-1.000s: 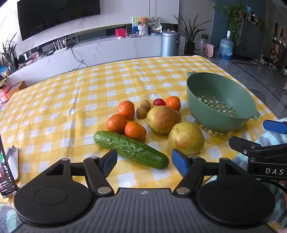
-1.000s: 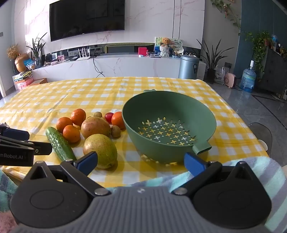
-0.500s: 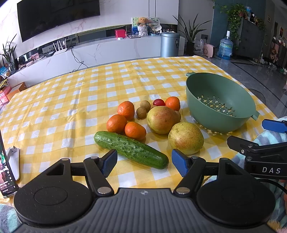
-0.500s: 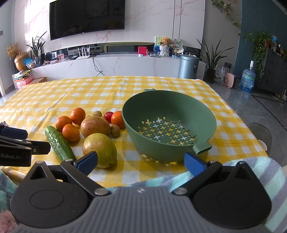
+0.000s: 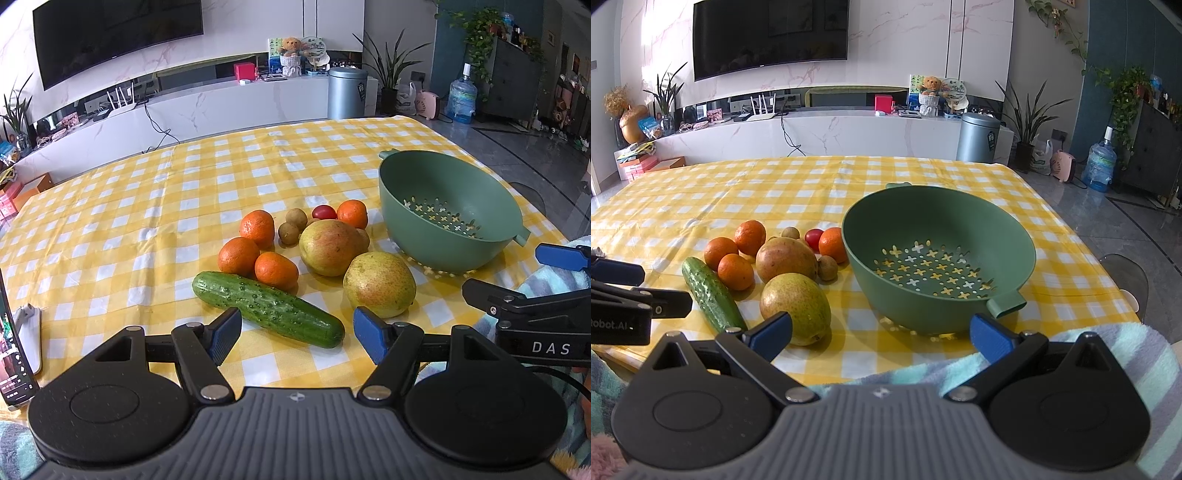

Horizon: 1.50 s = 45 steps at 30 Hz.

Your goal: Organize fruits

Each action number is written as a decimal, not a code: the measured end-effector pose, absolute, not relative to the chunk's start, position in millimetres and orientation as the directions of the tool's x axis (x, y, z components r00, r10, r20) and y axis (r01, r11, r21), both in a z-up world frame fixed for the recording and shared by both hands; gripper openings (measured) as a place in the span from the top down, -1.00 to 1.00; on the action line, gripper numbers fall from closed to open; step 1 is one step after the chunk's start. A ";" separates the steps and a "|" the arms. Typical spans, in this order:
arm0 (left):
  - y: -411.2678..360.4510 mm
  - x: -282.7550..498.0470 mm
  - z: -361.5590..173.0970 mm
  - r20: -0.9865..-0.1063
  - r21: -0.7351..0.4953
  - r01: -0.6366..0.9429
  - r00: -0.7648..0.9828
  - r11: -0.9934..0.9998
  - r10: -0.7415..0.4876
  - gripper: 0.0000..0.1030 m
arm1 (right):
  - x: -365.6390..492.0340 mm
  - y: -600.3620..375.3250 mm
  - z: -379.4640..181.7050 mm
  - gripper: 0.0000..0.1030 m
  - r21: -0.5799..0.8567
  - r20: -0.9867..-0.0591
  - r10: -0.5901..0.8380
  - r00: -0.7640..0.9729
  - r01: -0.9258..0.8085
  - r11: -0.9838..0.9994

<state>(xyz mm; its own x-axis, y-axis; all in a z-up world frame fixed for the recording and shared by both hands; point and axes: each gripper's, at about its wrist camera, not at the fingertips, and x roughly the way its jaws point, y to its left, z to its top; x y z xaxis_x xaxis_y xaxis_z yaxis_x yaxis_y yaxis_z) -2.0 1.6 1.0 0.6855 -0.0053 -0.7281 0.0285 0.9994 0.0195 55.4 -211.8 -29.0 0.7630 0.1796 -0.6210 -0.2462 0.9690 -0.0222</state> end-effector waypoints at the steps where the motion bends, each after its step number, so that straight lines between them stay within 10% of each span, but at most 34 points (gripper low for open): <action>1: 1.2 -2.4 1.5 -0.728 0.020 0.029 0.685 0.999 -0.005 -0.59 | 55.4 -212.0 -29.2 -0.93 -0.022 -0.621 0.180 0.763 -0.246 0.969; 45: -3.2 -4.0 -0.2 -0.731 0.028 0.036 0.683 0.999 -0.004 -0.59 | 55.3 -208.5 -31.8 -0.93 -0.034 -0.629 0.172 0.758 -0.248 0.968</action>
<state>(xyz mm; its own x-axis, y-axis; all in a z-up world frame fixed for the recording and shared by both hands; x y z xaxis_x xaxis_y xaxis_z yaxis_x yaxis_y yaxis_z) -4.0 -3.2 -0.2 0.6827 -0.0039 -0.7307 0.0356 0.9990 0.0279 55.3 -208.5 -31.8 0.7583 0.1715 -0.6289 -0.2476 0.9682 -0.0345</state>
